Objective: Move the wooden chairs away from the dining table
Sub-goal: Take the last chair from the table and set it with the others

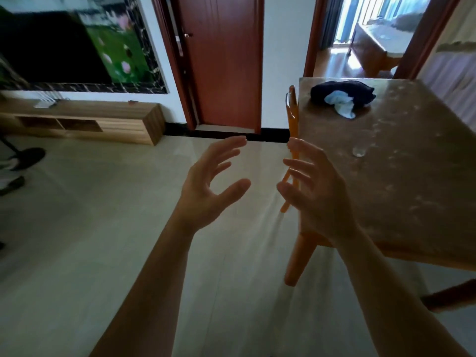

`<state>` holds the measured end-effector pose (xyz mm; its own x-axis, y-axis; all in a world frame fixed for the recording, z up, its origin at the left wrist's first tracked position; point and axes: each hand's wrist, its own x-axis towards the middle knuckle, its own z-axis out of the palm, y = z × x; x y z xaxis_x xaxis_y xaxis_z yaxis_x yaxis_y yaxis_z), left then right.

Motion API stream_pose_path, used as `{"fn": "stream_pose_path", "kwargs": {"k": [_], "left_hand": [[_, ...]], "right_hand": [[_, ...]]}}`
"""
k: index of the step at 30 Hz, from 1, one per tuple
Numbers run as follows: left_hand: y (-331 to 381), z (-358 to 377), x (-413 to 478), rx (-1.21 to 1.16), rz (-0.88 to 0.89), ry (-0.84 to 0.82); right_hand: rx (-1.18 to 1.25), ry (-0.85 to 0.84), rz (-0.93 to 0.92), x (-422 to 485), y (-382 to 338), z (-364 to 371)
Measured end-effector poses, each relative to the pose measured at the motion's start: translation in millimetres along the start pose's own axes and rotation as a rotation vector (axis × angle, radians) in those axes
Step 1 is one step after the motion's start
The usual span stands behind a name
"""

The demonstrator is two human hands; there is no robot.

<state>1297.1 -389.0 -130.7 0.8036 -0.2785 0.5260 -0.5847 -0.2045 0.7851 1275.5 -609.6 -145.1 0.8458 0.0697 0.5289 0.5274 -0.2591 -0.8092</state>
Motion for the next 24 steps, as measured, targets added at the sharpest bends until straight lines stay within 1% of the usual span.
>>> {"fn": "stream_pose_path", "kwargs": {"k": [8, 12, 14, 18, 24], "left_hand": [[-120, -35, 106, -0.038, -0.009, 0.051], [-187, -63, 177, -0.081, 0.003, 0.085], [-223, -79, 227, -0.096, 0.016, 0.068], [-267, -91, 302, -0.101, 0.031, 0.006], [-345, -76, 409, -0.127, 0.048, -0.133]], "right_hand": [[0.058, -0.055, 0.029, 135, 101, 34], [0.015, -0.047, 0.023, 218, 150, 54], [-0.017, -0.017, 0.038, 269, 175, 62], [-0.035, 0.035, 0.078, 329, 206, 62], [-0.108, 0.139, 0.161, 408, 270, 57]]}}
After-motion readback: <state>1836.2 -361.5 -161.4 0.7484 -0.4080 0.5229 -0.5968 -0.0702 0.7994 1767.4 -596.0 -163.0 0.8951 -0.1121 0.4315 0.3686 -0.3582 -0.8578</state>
